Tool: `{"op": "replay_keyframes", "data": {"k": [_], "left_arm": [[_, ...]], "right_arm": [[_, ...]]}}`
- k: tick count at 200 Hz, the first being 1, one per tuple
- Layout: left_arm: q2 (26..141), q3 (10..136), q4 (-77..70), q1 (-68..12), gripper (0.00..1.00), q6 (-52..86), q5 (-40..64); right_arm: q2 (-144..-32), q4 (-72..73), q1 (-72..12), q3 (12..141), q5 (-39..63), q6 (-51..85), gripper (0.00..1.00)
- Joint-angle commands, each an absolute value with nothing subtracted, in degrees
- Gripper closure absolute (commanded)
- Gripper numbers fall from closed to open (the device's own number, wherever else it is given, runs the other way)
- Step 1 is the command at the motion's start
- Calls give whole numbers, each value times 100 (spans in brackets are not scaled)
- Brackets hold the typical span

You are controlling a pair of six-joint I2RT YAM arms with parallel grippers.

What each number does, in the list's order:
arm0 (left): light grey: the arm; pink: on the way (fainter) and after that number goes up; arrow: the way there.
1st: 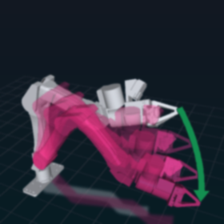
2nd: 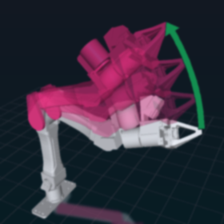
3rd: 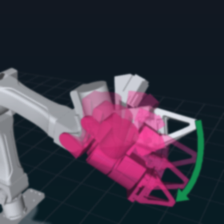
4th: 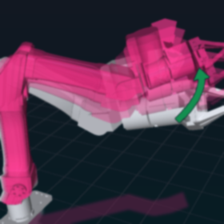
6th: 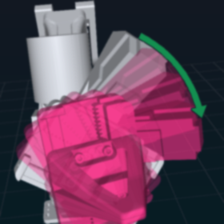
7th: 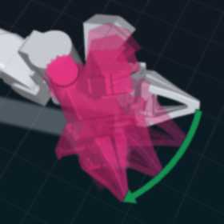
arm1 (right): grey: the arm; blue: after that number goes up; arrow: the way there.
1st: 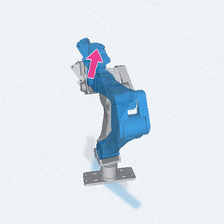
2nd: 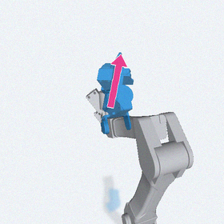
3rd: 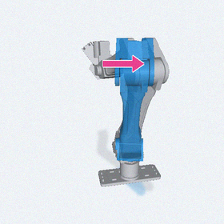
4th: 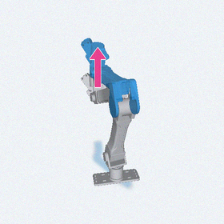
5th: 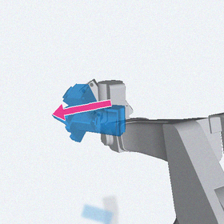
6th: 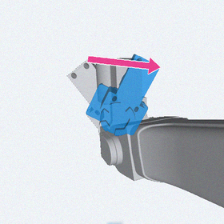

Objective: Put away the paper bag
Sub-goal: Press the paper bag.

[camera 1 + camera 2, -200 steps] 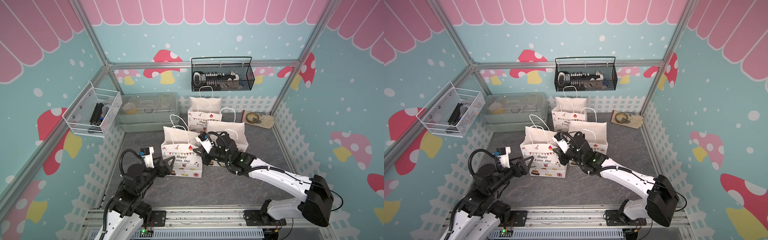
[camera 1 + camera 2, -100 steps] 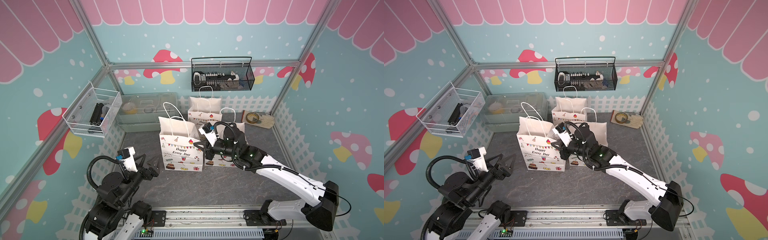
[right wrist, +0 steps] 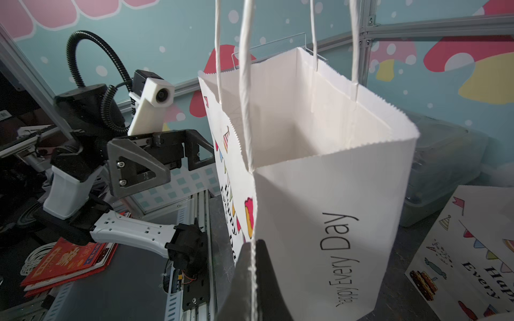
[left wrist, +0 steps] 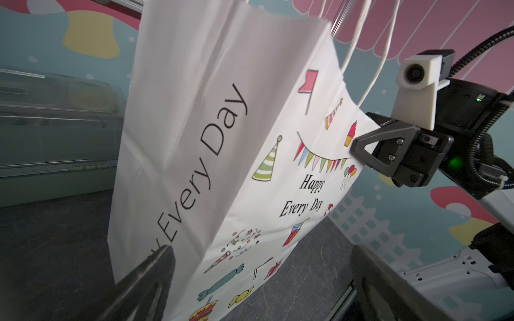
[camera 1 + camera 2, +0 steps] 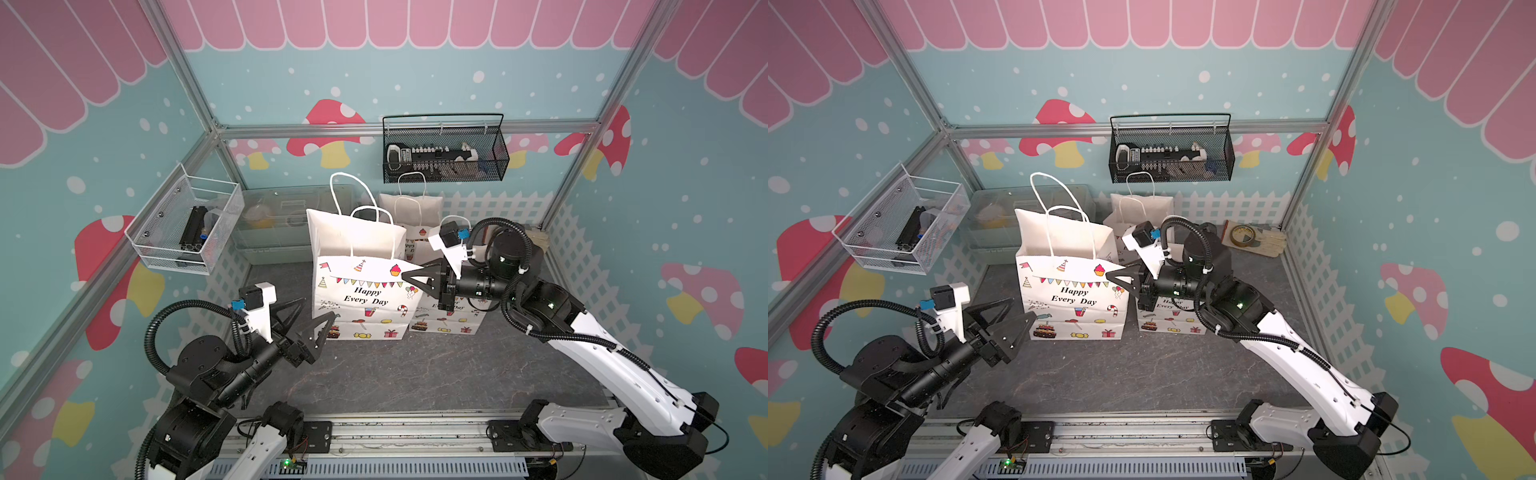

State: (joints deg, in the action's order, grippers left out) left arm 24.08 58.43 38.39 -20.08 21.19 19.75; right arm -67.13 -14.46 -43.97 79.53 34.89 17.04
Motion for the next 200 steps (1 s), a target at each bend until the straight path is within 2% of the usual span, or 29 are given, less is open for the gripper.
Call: {"op": "replay_keyframes", "data": {"k": [1, 34, 106, 130, 200], "left_arm": [[2395, 5857, 3914, -2039, 1, 2020, 2379], [2457, 5861, 3696, -2044, 1, 2047, 2436], [2861, 5941, 2989, -2042, 2, 2452, 3459], [2830, 5889, 2988, -2047, 9, 2490, 3588], [2866, 5805, 2988, -2046, 43, 2472, 3760]], "right_arm": [[-6631, -1633, -4367, 8101, 4135, 1778, 100], [-6582, -1843, -4358, 8165, 4430, 1714, 100], [-6606, -1698, -4360, 8200, 4387, 1842, 100], [-6658, -1554, -4355, 8191, 4309, 1931, 100], [-6602, -1439, -4352, 8227, 3988, 2039, 98]]}}
